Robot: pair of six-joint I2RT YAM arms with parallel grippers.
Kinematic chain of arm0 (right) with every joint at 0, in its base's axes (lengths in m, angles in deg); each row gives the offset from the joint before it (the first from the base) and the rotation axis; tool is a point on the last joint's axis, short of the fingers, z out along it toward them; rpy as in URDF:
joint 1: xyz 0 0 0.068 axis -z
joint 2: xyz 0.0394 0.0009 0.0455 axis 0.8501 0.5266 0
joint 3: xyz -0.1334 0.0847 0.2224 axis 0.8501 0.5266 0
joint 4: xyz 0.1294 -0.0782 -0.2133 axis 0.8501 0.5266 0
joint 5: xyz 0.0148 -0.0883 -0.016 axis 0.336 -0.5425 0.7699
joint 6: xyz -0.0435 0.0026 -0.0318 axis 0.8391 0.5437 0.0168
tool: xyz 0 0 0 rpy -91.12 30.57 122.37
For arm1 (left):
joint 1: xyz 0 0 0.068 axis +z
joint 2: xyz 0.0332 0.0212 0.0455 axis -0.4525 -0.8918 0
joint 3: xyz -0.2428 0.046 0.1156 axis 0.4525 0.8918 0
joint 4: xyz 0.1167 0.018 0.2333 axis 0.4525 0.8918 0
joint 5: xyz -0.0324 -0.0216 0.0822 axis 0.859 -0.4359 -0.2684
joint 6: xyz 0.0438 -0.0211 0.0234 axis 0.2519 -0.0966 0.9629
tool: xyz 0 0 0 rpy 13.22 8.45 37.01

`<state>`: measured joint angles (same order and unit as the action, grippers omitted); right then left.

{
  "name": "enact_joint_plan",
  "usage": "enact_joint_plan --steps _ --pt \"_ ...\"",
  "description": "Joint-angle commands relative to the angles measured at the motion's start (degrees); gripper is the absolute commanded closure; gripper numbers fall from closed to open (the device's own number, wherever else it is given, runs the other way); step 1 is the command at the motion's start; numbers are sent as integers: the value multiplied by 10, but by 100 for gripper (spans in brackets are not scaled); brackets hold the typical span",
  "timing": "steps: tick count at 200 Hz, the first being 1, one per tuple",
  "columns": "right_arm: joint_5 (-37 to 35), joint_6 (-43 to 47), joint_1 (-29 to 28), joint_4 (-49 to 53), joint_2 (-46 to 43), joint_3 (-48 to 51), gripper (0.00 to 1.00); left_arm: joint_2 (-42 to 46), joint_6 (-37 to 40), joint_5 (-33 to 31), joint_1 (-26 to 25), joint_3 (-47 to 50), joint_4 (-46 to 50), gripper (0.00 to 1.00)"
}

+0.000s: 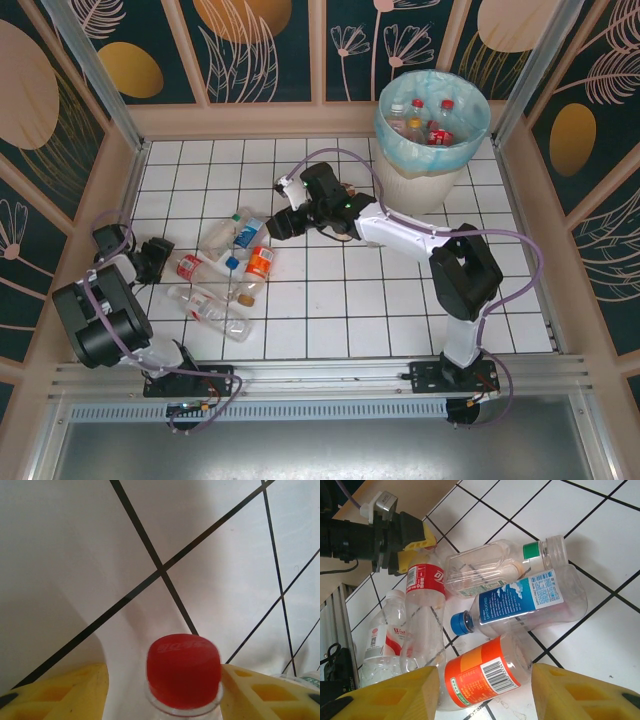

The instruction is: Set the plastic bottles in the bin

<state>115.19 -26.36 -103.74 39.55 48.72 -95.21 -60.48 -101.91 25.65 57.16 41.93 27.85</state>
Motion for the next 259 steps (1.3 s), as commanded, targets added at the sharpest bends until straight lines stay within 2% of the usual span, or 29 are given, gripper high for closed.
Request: enact_joint_plan --steps 1,15,42,72,119,136,166,205,259 --pt "4 -11 2 -18 -22 7 48 -15 11 15 1 -27 -18 44" --pt "2 -13 2 -20 -21 8 48 -22 8 21 1 -31 -24 46" --pt "-3 -19 2 -21 -21 9 49 -35 4 44 2 -40 -34 64" --pt "-10 -21 1 -17 -27 7 49 -15 -8 42 1 -43 -39 75" --pt "-26 -17 1 -17 -52 18 49 11 -17 28 2 -69 -33 78" --pt "-29 -14 0 -12 -54 17 49 28 -19 19 2 -76 -33 84" --pt "-36 -11 1 -9 -55 12 49 55 -18 10 2 -95 -21 86" --pt "-36 -12 2 -16 -55 0 49 94 -2 8 1 -117 -1 96" --pt "-38 -9 3 -22 -57 -7 49 146 40 2 1 -144 31 98"
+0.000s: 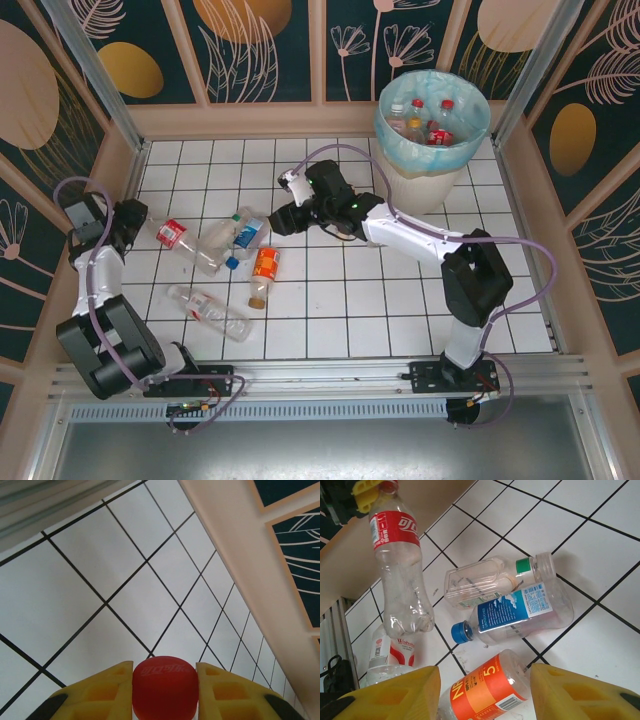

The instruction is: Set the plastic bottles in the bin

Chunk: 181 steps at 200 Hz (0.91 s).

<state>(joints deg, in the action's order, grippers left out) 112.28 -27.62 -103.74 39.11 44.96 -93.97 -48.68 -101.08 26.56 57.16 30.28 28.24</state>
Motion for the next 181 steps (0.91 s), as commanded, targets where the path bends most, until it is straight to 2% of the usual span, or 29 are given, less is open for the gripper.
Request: enact_joint_plan --steps 1,51,85,110,137,181 --pt "-8 4 3 -18 -20 -20 49 29 33 -8 1 -28 28 98" --pt "-9 3 9 -27 -28 -29 49 73 74 -25 -3 -89 40 100" --pt "9 -6 20 -36 -29 -50 49 98 110 -44 -39 -142 34 100" --pt "26 -12 27 -45 -34 -62 49 107 129 -34 -69 -188 36 100" --pt "64 -24 38 -69 -45 -70 48 112 139 8 -123 -222 20 100" --pt "181 -69 54 -175 -73 -65 42 88 162 27 -271 -271 8 100"
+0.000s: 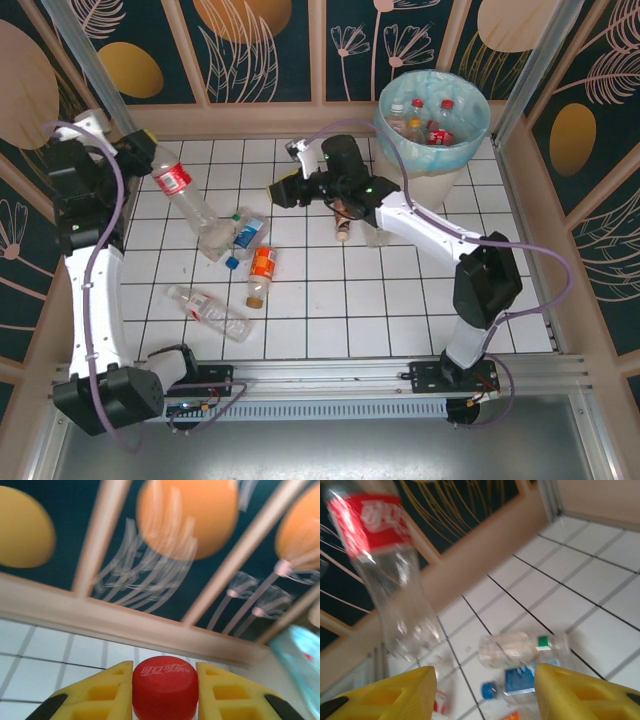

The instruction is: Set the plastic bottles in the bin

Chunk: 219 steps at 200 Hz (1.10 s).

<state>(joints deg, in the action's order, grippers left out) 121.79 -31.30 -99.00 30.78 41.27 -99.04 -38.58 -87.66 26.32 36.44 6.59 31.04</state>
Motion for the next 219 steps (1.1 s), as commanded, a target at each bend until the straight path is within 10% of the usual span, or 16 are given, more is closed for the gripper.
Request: enact_joint_plan --steps 1,84,219 --pt "90 -33 7 -94 -37 -15 42 -14 29 29 -67 -35 -21 100" --pt "174 -78 7 -185 -63 -6 28 -75 120 80 -261 -61 -43 100" --pt "78 -26 10 -106 -59 -12 26 -64 100 140 -286 -59 -86 100"
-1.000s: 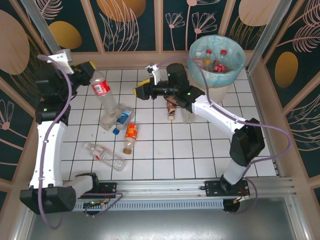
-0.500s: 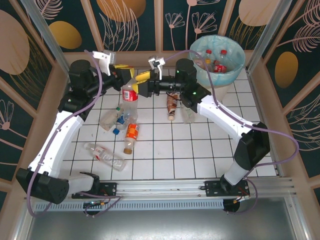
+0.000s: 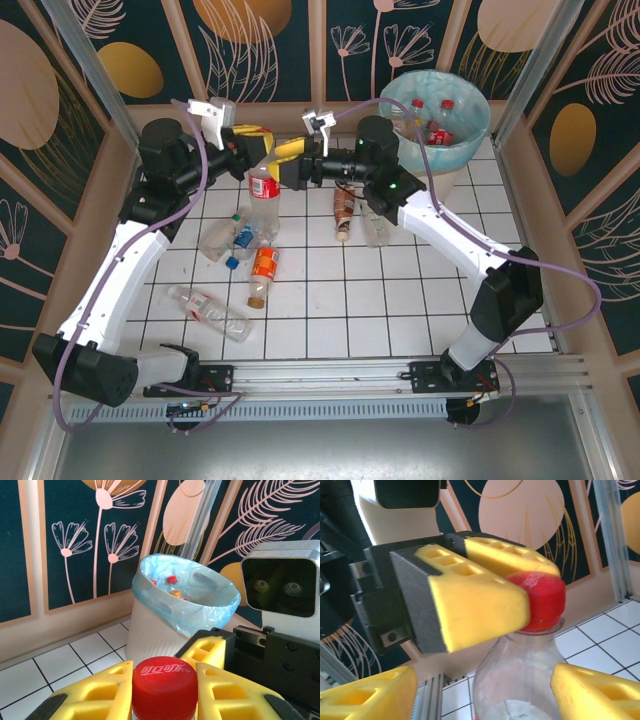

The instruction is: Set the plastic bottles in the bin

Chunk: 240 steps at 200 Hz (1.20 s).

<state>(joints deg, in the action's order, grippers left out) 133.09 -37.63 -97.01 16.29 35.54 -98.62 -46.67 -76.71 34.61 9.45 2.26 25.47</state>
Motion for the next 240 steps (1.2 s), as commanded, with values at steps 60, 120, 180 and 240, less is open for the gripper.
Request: enact_joint_plan --steps 60,120,180,240 --pt "-51 94 -47 93 23 -60 23 19 -9 63 -16 -18 -34 100" --pt "-51 90 -43 100 16 -69 57 38 -22 5 -16 -17 -64 100" --pt "-173 129 0 228 12 -186 62 88 -55 -111 -17 -21 -134 27" --pt "-524 304 71 345 36 -398 62 138 -26 -187 -16 18 -128 26"
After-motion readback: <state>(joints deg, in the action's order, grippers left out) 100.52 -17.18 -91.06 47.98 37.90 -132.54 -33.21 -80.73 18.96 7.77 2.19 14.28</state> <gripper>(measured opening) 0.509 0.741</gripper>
